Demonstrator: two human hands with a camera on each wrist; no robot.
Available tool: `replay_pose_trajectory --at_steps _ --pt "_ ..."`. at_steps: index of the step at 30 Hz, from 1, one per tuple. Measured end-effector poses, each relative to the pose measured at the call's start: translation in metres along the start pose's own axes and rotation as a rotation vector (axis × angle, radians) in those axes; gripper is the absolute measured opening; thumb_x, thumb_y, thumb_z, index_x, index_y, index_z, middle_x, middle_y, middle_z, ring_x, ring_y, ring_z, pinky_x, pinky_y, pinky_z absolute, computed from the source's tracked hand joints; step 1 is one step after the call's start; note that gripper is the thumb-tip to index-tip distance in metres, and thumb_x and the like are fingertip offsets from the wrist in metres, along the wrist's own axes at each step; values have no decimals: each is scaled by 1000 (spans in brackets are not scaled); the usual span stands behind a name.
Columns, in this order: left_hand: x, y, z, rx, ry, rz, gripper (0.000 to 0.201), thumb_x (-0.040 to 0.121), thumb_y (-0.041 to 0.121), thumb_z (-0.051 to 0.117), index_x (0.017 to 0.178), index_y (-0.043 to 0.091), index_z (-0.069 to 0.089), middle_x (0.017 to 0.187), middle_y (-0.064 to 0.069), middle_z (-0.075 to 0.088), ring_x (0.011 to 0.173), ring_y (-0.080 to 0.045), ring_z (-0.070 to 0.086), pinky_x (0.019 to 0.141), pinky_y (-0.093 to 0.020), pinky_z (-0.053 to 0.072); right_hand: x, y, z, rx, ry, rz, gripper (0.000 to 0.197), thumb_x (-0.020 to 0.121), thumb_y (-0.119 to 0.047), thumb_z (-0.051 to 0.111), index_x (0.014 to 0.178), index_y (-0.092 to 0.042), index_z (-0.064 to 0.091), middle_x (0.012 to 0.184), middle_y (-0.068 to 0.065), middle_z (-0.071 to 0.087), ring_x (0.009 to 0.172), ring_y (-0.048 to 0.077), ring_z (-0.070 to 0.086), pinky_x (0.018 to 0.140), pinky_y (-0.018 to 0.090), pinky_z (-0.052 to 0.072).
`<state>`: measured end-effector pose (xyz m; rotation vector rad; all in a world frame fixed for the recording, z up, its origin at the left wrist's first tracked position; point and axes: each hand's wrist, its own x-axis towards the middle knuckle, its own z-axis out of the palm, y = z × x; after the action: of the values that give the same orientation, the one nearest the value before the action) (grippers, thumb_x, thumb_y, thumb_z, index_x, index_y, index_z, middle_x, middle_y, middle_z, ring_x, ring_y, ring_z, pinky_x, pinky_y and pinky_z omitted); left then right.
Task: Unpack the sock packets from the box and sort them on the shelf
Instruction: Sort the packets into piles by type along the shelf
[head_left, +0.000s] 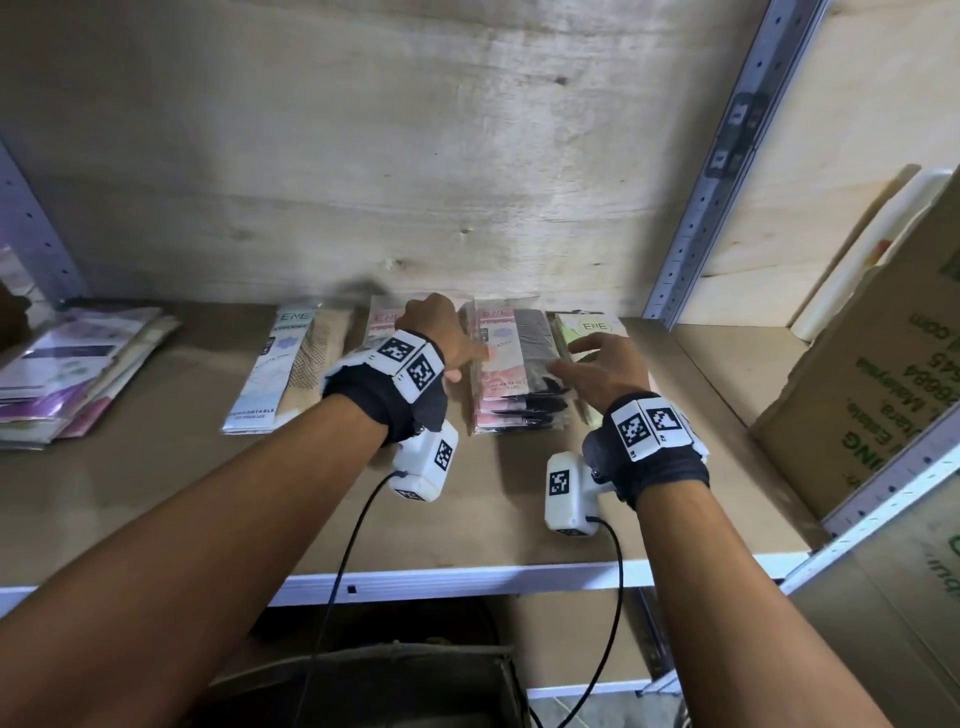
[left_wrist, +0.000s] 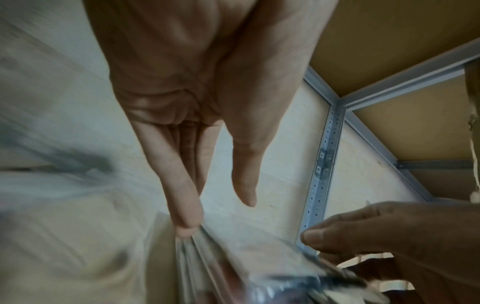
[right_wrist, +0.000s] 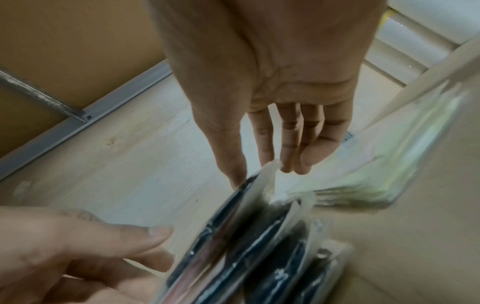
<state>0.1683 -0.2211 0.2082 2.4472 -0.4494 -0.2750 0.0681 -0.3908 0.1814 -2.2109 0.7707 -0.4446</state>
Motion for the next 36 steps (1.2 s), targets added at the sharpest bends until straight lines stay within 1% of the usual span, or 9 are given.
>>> replay_pose_trajectory --at_steps 6,12,19,21,24,26,31,34,36 --pt "-16 -55 -48 -430 153 56 16 80 23 81 84 9 75 85 -14 76 73 -23 75 78 -38 62 -18 -30 5 79 92 -237 20 82 -25 75 100 -16 72 89 -1 72 81 13 68 75 24 55" --pt "-39 -150 -83 -575 306 -48 13 90 12 68 84 0 71 75 -17 71 45 -10 63 46 -16 52 -55 -73 47 113 -195 -379 6 85 -16 70 90 -12 71 83 5 75 67 14 68 60 15 51" --pt "-45 -231 -155 -397 420 -136 23 85 30 70 66 18 74 80 -3 76 78 -23 69 86 -37 55 -82 -140 122 135 -417 -428 3 86 -12 67 84 -12 70 68 4 72 55 17 68 48 16 46" --pt "-51 -255 -179 -353 470 -176 16 81 33 72 74 19 76 92 -3 77 92 -25 70 92 -36 54 -87 -164 151 166 -470 -414 7 85 -9 64 83 -11 70 67 6 72 52 15 66 46 18 48" --pt "-59 -289 -202 -317 499 -228 14 83 31 73 81 17 74 92 -4 71 82 -18 64 78 -25 50 -96 -196 197 172 -553 -399 10 85 -7 62 79 -12 68 73 16 73 54 19 65 51 27 54" --pt "-65 -305 -212 -324 482 -260 18 86 33 71 87 15 69 91 -7 63 87 -21 59 80 -25 41 -102 -216 230 187 -611 -370 11 85 -5 62 78 -11 66 76 17 73 59 23 67 57 32 57" --pt "-79 -329 -220 -170 314 -351 57 94 48 57 141 16 50 141 -15 52 124 -33 53 88 -30 36 -123 -254 296 299 -738 -196 7 90 -5 61 83 -6 63 72 18 70 62 32 67 73 49 61" --pt "-80 -335 -215 -51 234 -273 57 97 45 51 150 30 35 148 -13 47 128 -32 50 90 -27 35 -136 -263 316 373 -772 -103 18 93 -9 61 75 -7 60 64 13 65 52 27 64 75 52 60" --pt "-81 -335 -215 -3 239 -291 51 96 45 53 140 22 46 142 -13 54 118 -32 55 86 -27 38 -141 -264 321 405 -771 -75 21 92 -6 61 71 -9 57 66 13 61 55 26 62 71 49 61"
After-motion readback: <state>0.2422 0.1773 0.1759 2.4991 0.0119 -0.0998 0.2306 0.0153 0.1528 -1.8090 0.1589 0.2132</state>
